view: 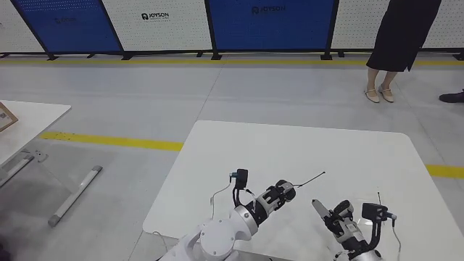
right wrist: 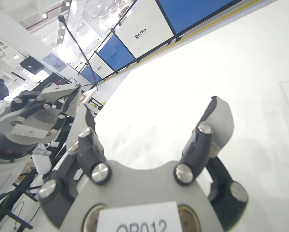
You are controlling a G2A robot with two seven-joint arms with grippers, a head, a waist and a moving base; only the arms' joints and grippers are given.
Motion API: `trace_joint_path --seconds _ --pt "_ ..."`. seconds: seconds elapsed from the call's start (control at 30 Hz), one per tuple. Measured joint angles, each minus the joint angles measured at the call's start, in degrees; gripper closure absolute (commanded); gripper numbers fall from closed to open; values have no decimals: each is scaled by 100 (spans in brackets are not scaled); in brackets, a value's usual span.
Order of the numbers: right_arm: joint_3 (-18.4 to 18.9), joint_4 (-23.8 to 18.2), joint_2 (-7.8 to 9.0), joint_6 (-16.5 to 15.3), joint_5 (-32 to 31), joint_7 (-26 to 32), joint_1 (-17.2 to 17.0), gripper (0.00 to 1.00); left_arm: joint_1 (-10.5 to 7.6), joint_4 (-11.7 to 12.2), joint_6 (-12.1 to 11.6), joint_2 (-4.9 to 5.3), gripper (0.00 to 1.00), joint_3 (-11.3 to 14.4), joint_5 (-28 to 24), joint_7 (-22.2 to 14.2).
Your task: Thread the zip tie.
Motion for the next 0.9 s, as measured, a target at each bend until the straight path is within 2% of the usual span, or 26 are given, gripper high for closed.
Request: trace_joint_path --seconds 0.3,0.43,0.67,0.8,0.9 --pt "-7 6 4 -22 -80 1 20 0 0 1 0 0 100 0 0 0" --pt "-23 61 26 -300 -433 6 47 0 -11 35 -45 -2 100 46 93 -50" --pt "-48 232 52 -615 -778 8 103 0 78 -130 -109 26 100 62 106 -392" --pt "-86 343 51 -434 -1028 54 200 0 114 -175 -103 33 100 70 182 -363" --pt "-86 341 50 -443 -1025 50 200 0 113 -173 -102 32 100 70 181 -362"
